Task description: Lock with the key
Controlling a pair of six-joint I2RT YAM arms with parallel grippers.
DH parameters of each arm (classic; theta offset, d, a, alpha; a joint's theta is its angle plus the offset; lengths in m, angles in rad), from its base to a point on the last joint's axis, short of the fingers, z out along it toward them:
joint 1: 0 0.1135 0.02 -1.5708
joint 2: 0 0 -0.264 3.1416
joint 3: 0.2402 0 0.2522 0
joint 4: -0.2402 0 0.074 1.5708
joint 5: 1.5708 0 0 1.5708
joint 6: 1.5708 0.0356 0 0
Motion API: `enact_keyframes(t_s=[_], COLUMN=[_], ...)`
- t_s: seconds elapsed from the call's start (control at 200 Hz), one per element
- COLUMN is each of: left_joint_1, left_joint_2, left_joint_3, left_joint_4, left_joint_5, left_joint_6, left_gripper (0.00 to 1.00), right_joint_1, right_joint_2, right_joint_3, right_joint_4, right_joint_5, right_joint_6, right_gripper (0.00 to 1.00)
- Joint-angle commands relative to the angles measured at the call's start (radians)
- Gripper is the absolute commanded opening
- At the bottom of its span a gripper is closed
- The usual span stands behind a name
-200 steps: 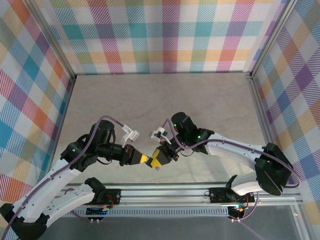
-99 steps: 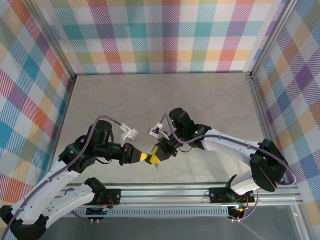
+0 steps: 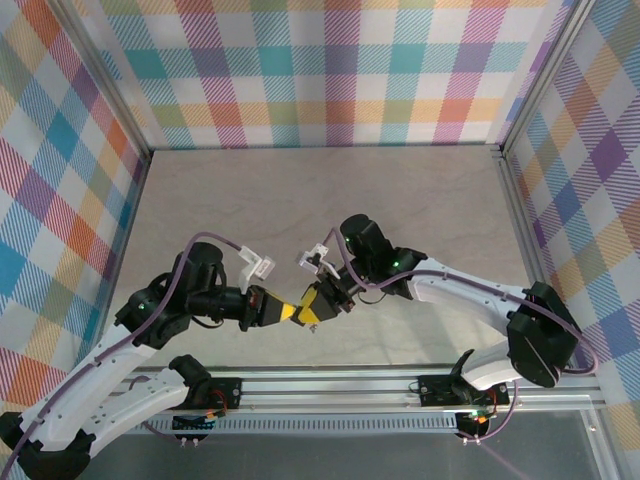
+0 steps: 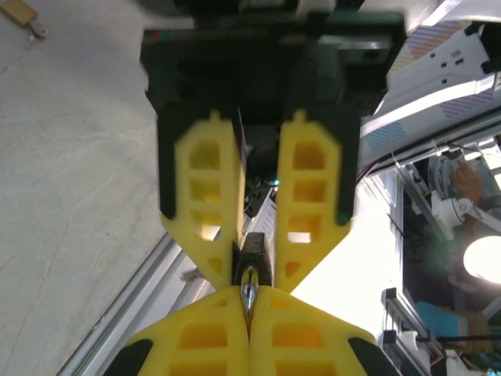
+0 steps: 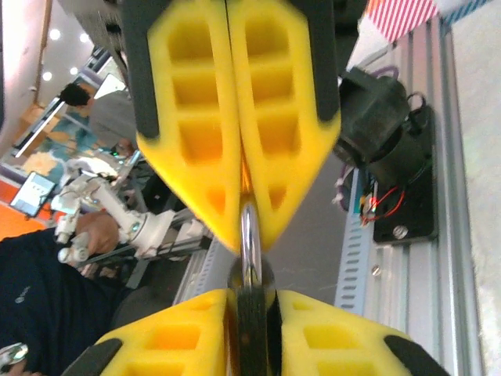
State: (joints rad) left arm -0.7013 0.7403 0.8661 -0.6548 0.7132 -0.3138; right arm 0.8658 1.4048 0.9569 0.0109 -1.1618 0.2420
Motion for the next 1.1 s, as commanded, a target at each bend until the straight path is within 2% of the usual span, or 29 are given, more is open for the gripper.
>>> enact_keyframes(t_s=[0.0,0.205,0.325,0.415,0.56,0.84,1.1], left_joint_1=[-0.032,-0.03,-0.023,-0.013,-0.002,0.013,0.03], left_joint_2=[0.009,-0.008,-0.014,-0.019,-0.034,-0.049,-0.055], left_joint_3=[-0.028,-0.01,0.003,0.005,0.005,0.0,-0.007], left_joint_4=[-0.068,-0.101,-0.121,-0.115,-0.106,-0.085,-0.072], left_joint_5=[0.005,-0.071,-0.134,-0.138,-0.145,-0.127,-0.119], left_joint_6=[0.01,0.019,0.018,0.012,0.007,-0.008,-0.014], left_gripper=[0.0,0.0,0.0,0.0,0.0,0.0,0.0], right_joint_1=[-0.012,-0.051,-0.074,-0.074,-0.075,-0.063,-0.008], right_joint_2=[-0.07,-0.158,-0.226,-0.247,-0.23,-0.15,-0.088], right_joint_3=[0.015,-0.049,-0.111,-0.154,-0.225,-0.3,-0.312], right_joint_4=[0.073,0.066,0.097,0.124,0.234,0.477,0.536], right_joint_5=[0.066,0.15,0.192,0.208,0.186,0.123,0.124], right_joint_6=[-0.067,-0.068,-0.041,-0.022,0.058,0.191,0.204], right_gripper=[0.25,0.44,0.52,0.57,0.58,0.53,0.45])
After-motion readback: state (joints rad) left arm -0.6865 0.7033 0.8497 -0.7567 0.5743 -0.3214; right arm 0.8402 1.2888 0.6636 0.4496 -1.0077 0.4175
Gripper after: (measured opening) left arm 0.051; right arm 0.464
